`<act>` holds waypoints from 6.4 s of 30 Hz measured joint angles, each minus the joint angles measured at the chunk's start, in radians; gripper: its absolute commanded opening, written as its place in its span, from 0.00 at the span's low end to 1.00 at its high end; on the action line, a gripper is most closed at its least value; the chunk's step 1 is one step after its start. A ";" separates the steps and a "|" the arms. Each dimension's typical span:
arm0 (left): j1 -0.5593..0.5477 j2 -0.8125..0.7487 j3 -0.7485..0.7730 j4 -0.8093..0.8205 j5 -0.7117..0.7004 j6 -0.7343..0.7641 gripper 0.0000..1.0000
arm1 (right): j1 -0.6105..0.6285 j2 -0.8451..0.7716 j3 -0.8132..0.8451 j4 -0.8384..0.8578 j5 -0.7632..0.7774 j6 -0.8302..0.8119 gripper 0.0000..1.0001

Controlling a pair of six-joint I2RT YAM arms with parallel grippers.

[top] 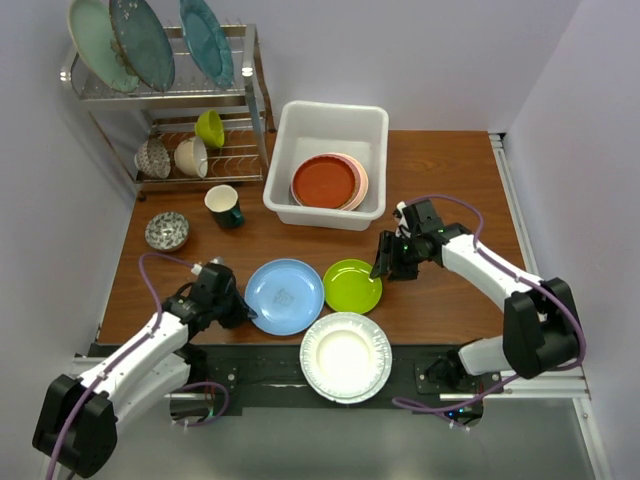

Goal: Place the plates into the plastic bin on the countertop
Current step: Pick up the plate at the center of the board, then place the plate in the plastic bin.

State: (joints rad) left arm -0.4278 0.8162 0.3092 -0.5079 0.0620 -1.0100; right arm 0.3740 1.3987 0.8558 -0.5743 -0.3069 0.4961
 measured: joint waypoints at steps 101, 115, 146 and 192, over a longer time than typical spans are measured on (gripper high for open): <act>0.000 -0.347 0.370 -0.226 -0.211 0.064 0.92 | 0.090 0.282 0.564 -0.007 0.026 0.003 0.00; 0.000 -0.349 0.369 -0.252 -0.221 0.063 0.92 | -0.037 0.387 0.652 0.020 -0.008 0.016 0.00; 0.000 -0.358 0.345 -0.286 -0.223 0.063 0.91 | -0.107 0.683 0.961 0.047 0.007 0.111 0.03; 0.000 -0.100 0.100 0.138 0.006 0.060 0.87 | -0.113 0.257 0.644 0.048 0.043 0.126 0.62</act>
State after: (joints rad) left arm -0.4282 0.7162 0.4088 -0.3695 0.0677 -0.9501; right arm 0.2615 1.6554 1.4994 -0.5262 -0.2638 0.6224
